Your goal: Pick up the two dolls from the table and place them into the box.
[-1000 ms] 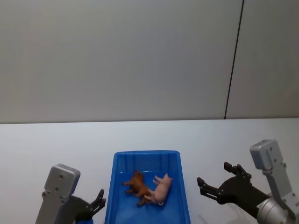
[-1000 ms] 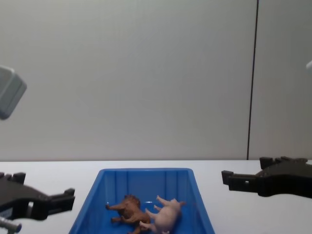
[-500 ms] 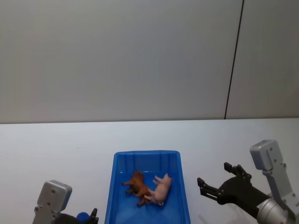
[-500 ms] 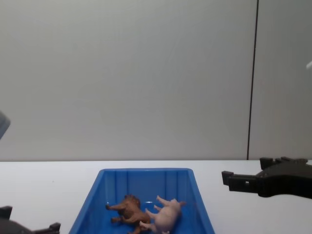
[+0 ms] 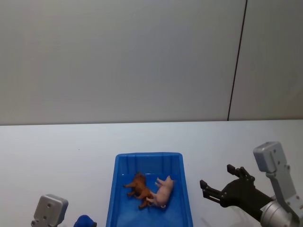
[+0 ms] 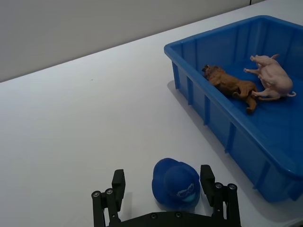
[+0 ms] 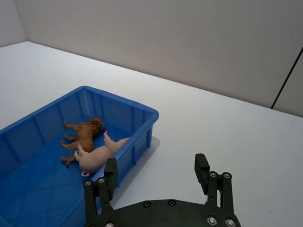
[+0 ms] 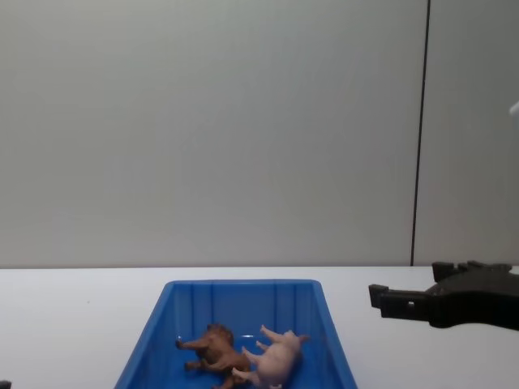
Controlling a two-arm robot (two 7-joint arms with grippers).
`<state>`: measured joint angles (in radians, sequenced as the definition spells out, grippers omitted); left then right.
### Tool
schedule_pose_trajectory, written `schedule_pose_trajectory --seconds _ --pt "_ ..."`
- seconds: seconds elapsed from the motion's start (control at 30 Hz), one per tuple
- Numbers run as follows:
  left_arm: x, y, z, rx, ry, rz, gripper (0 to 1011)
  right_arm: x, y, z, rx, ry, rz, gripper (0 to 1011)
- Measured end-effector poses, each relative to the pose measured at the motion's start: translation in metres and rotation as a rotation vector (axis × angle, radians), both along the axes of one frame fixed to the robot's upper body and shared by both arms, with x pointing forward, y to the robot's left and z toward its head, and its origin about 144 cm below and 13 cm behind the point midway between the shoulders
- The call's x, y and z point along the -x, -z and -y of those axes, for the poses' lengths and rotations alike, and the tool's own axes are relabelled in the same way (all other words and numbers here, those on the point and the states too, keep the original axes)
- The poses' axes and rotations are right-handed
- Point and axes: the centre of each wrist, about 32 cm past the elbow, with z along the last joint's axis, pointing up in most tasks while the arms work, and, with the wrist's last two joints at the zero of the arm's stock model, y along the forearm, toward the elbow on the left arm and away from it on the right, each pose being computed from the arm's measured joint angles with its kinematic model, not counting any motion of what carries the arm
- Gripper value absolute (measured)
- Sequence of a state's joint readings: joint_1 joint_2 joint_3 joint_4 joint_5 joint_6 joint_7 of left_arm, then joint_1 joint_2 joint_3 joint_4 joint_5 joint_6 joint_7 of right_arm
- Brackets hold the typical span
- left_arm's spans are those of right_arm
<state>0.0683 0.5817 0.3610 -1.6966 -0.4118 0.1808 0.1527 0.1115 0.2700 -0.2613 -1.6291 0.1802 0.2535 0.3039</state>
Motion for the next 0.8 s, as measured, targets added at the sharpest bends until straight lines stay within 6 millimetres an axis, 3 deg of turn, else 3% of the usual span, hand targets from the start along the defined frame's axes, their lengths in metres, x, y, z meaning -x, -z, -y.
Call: schedule_pose_trajectory --seconds 0.1,0.33,0.57,0.8 --pt "0.000 0.004 -0.001 0.007 0.006 -0.005 997 0.000 0.000 0.000 0.000 0.000 0.000 1001" --pt "-0.004 0.012 -0.002 0.023 0.027 -0.020 834 0.000 0.000 0.000 0.000 0.000 0.000 1001" --pt "-0.008 0.015 -0.003 0.027 0.042 -0.019 587 0.000 0.000 0.000 0.000 0.000 0.000 1001" --pt "-0.014 0.009 -0.006 0.017 0.054 0.018 524 0.000 0.000 0.000 0.000 0.000 0.000 1001"
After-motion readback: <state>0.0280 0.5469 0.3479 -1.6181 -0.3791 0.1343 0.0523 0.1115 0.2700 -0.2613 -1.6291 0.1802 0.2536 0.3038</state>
